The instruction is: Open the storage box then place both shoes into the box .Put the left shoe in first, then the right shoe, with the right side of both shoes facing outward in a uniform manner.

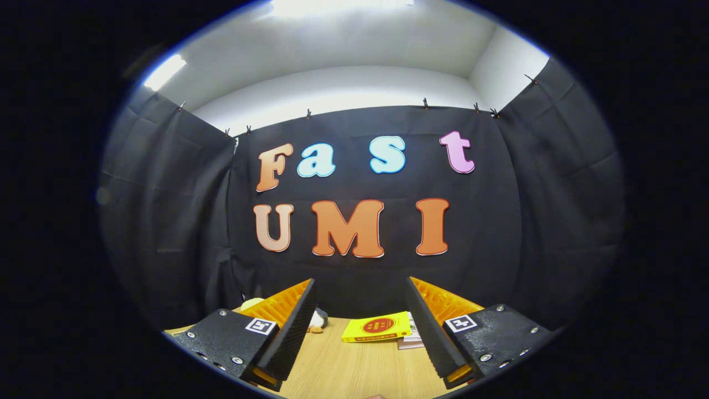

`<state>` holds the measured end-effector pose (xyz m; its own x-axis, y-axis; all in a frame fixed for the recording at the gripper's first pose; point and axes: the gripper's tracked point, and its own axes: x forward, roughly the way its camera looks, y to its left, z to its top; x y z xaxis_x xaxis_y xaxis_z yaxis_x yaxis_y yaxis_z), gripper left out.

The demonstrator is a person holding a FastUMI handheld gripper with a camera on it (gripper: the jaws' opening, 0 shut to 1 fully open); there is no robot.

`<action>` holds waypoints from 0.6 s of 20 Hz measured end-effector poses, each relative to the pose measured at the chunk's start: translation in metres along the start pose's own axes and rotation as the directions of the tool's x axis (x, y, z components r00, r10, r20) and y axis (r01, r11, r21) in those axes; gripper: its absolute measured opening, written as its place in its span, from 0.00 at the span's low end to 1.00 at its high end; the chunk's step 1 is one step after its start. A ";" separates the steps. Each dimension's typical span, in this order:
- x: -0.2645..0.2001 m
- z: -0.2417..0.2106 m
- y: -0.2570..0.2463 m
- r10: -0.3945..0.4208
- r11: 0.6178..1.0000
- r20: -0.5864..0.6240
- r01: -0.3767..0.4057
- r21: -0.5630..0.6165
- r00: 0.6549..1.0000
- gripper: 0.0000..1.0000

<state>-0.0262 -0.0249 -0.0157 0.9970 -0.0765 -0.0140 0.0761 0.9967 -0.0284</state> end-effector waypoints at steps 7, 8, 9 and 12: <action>-0.004 -0.004 -0.004 0.031 0.999 0.010 -0.031 -0.041 0.999 0.95; -0.005 -0.005 -0.005 0.038 0.998 0.003 -0.038 -0.042 0.999 0.95; -0.006 -0.005 -0.004 0.042 0.998 0.000 -0.042 -0.044 0.999 0.95; -0.007 -0.002 -0.004 0.055 0.997 -0.001 -0.055 -0.045 0.998 0.95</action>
<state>-0.0338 -0.0284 -0.0175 0.9996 -0.0214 -0.0164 0.0201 0.9972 -0.0723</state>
